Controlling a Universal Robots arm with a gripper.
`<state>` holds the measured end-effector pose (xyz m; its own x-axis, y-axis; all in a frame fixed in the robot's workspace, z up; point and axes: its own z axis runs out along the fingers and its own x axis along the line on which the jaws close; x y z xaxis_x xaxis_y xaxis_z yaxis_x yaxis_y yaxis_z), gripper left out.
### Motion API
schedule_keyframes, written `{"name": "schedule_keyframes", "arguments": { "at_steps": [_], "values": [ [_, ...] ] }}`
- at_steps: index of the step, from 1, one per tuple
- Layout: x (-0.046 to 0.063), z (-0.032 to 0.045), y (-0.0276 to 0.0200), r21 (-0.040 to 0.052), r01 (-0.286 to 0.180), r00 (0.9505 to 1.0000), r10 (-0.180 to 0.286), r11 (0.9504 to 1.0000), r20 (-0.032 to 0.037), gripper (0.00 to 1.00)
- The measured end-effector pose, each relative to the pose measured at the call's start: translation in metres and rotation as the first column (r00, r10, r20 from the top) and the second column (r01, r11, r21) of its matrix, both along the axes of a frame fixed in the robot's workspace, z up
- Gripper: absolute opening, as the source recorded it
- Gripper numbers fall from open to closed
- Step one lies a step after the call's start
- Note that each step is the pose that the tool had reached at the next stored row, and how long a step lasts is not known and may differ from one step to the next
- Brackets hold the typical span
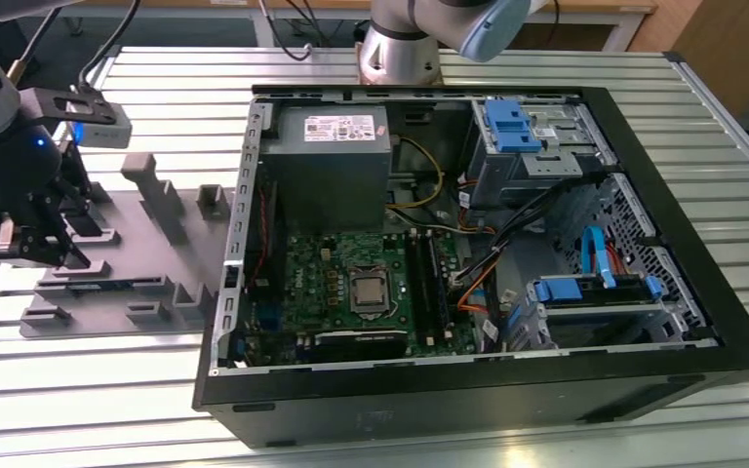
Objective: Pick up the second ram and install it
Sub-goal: 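Pick up the second ram and move it above second insertion slot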
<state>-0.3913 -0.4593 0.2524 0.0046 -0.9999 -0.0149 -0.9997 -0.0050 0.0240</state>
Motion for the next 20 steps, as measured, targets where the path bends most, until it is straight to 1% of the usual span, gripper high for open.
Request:
{"name": "schedule_keyframes", "arguments": {
  "at_steps": [3,6,9,10,20],
  "values": [
    [0.0,-0.0003,0.0,0.0001,0.0,1.0,0.0,1.0,0.0001,0.47],
    [0.0,-0.0021,0.0,0.0002,0.0,1.0,0.0,1.0,0.0002,0.47],
    [0.0,-0.0052,-0.0001,0.0001,0.0,1.0,0.0,1.0,0.0001,0.47],
    [0.0,-0.0092,-0.0002,0.0001,0.0,1.0,0.0,1.0,0.0001,0.47],
    [0.0,-0.0182,-0.0013,-0.0001,0.0,1.0,0.0,1.0,-0.0002,0.47]
  ]
}}
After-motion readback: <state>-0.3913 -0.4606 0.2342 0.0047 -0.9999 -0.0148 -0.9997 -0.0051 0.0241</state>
